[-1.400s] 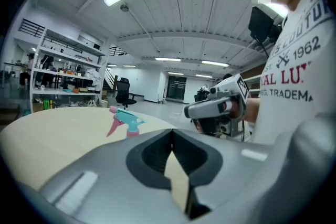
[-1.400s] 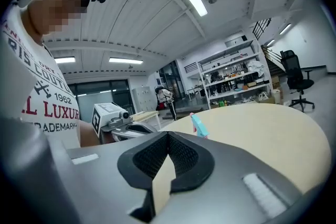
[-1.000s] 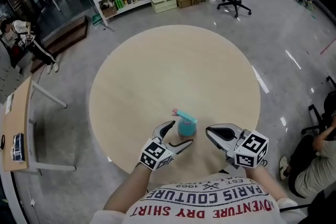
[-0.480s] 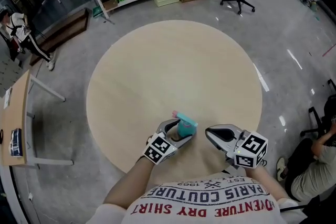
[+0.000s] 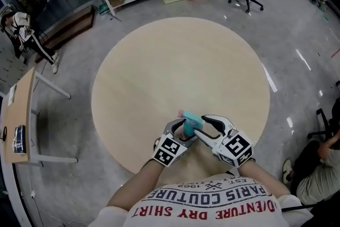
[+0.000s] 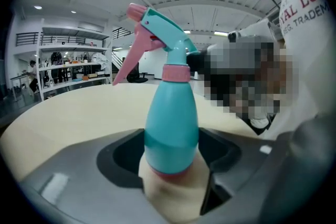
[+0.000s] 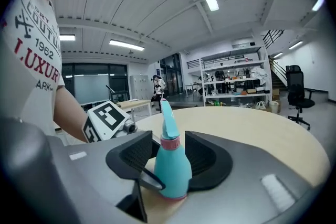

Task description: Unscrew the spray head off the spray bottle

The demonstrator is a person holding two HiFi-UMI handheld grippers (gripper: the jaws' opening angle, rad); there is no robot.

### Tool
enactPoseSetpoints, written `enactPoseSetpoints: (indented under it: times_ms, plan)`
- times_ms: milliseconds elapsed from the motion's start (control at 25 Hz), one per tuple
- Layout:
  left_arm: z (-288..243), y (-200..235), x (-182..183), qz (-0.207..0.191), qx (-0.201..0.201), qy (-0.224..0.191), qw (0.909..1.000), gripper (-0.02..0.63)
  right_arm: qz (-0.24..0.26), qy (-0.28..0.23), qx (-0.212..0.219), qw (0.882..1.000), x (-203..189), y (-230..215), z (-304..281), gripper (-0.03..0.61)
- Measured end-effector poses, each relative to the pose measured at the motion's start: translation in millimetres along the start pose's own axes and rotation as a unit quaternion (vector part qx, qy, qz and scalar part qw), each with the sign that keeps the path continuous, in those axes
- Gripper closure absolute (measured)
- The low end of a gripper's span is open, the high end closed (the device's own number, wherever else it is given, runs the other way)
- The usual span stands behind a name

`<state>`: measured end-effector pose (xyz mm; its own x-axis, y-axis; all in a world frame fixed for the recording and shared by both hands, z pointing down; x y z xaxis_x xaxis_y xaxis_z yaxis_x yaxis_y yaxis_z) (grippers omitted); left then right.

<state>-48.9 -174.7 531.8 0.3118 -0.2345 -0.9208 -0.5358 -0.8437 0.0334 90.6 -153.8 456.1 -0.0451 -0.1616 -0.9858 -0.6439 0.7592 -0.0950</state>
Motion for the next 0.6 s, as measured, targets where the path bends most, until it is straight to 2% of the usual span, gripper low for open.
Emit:
enactPoseSetpoints:
  times_ms: [240,400,520,600]
  plan:
    - [3.5,-5.0,-3.1,0.007,0.024,-0.005,0.9997,0.296,0.038,0.023,0.0,0.999,-9.1,4.0,-23.7,0.379]
    - [4.1,-10.8,-3.5,0.005,0.033,-0.014,0.9994,0.296,0.058,0.014,0.005,0.998,-9.6,7.0,-19.7,0.43]
    - [6.8,-12.6,-5.3,-0.002,0.012,-0.013,0.9998,0.296,0.051,0.016,0.033,0.998,-10.4,6.0,-16.2,0.437]
    - [11.5,-11.1,-8.7,-0.013,-0.021,-0.013,0.9996,0.298,0.049,0.019,0.073,0.996,-10.8,5.8,-15.6,0.44]
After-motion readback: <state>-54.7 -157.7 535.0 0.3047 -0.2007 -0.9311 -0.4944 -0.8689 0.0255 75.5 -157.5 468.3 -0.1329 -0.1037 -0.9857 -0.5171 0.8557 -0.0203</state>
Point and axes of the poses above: the fingertips, and each gripper's own axes: z backward along the fingers, y to its left, x out of its top, the point moved 9 cm from there along z, backward along the fingers, and after that the axes turned 9 degrees about -y, right-handed, at the moved point
